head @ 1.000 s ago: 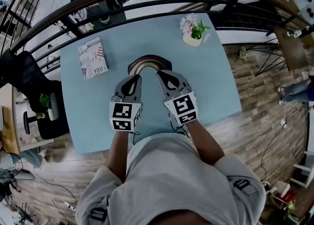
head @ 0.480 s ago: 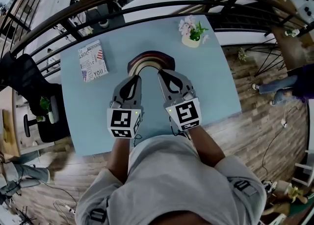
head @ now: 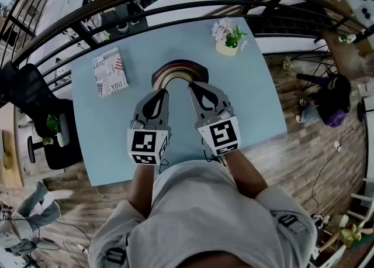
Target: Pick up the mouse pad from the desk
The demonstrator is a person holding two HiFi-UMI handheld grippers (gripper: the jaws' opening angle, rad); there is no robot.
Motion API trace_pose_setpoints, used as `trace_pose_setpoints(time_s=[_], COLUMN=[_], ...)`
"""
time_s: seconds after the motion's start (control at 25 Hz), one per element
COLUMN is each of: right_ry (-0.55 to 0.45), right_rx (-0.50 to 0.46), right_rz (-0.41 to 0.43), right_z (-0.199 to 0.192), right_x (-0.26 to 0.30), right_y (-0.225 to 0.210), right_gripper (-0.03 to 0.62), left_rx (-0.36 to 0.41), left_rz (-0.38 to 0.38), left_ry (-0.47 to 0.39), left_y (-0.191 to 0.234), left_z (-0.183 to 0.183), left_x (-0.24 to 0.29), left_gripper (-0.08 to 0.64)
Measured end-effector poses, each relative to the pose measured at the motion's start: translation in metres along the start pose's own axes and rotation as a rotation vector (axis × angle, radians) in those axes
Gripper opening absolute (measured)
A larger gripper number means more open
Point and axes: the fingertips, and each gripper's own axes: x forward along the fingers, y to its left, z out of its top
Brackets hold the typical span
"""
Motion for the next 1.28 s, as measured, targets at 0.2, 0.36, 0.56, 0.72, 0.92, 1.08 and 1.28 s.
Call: trace_pose_setpoints(time_s=[0.2,0.36,0.56,0.72,0.92,1.08,1.28], right_ry=[0.001,0.008,0.014,0.017,0.02,0.021,0.024], right_rx=[-0.003,-0.004,-0.005,-0.005,-0.002,0.001,0.0], right_rz=[0.002,0.006,0.005,0.002,0.003,0.005,0.006], right_z=[0.0,-0.001,-0.002,-0.004,-0.003,-0.005,-0.007], right_x=[0.001,0.002,0.001,0.001,0.002,0.002,0.003], right_y=[0.002,0.003,0.002,0.004,0.002,0.003,0.003], right_gripper=[0.017,0.015,0.015,0.015,0.015,0.015,0.015], left_rx=[0.0,-0.001,-0.004,-0.004,-0.008,-0.01,-0.011], left_rz=[-0.002,-0.005,-0.009,-0.013,-0.014,-0.017,-0.018], left_ry=[0.0,0.005,0.009,0.01,0.014,0.017,0.021], left_y=[0.001,0.001,0.0,0.001,0.002,0.002,0.002], left_z=[-0.001,-0.002,-0.004,-0.006,-0.006,-0.009,-0.011], left_x=[-0.001,-0.001,0.0,-0.002,0.0,0.001,0.002], left_gripper=[0.025,0.025,0.024,0.025,0.025,0.025,0.024])
